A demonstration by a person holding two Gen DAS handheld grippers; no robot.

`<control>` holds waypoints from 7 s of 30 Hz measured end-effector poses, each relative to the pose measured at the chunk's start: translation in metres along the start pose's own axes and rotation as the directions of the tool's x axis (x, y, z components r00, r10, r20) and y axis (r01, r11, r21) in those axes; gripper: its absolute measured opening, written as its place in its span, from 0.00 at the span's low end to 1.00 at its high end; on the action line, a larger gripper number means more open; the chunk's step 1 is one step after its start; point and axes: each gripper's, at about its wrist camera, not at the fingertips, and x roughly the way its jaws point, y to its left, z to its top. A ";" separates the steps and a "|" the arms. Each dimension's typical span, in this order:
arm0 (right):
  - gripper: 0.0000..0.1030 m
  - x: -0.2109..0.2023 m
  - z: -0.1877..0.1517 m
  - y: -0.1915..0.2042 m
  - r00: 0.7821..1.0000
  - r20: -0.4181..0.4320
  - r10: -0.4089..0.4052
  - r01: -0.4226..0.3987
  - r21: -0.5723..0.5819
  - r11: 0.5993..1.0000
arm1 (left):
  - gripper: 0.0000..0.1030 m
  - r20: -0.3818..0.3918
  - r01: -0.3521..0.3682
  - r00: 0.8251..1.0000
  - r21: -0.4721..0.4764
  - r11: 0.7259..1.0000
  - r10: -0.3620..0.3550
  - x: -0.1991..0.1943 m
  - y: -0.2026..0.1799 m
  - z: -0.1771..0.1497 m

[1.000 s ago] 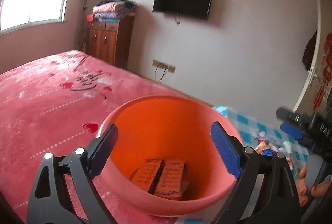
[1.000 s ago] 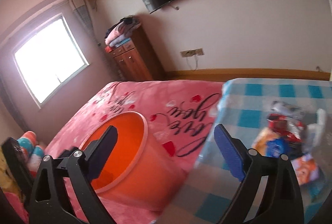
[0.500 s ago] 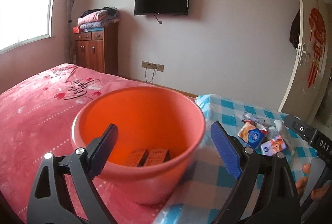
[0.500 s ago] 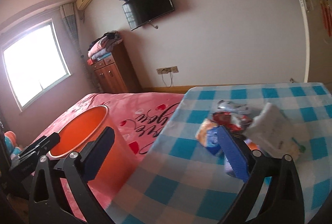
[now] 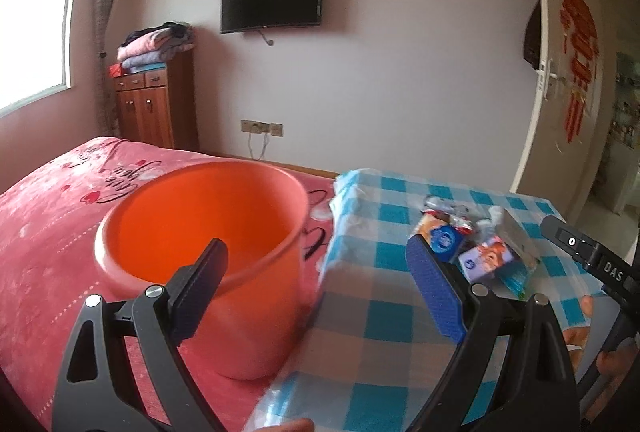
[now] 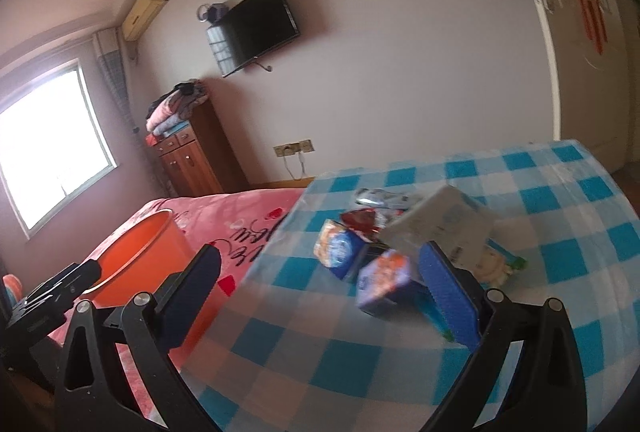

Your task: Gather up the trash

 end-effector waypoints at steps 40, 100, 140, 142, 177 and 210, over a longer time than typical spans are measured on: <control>0.95 -0.012 -0.006 -0.159 0.996 -0.036 -0.081 0.086 0.171 0.981 | 0.88 -0.346 0.158 0.917 -0.144 0.977 -0.199 0.213 -0.163 0.062; 0.95 0.008 -0.019 -0.199 0.975 -0.221 0.005 0.050 0.244 0.968 | 0.58 -0.554 0.377 0.754 -0.075 0.923 -0.353 0.158 -0.233 -0.015; 0.77 0.023 -0.024 -0.189 0.962 -0.274 -0.013 0.065 0.183 0.981 | 0.72 -0.518 0.607 0.783 0.519 0.602 -0.345 0.077 -0.219 -0.110; 0.76 0.021 -0.024 -0.189 0.964 -0.264 -0.015 0.065 0.182 0.981 | 0.73 -0.512 0.604 0.786 0.520 0.604 -0.346 0.076 -0.219 -0.111; 0.75 -0.017 -0.008 -0.149 0.994 -0.107 -0.019 0.035 0.156 0.987 | 0.65 -0.400 0.667 0.725 0.205 0.716 -0.561 0.054 -0.185 -0.097; 0.75 0.058 0.069 0.111 0.862 -0.290 0.415 -0.434 0.000 0.901 | 0.65 0.060 0.196 0.980 -0.101 0.975 -0.191 0.005 0.062 0.031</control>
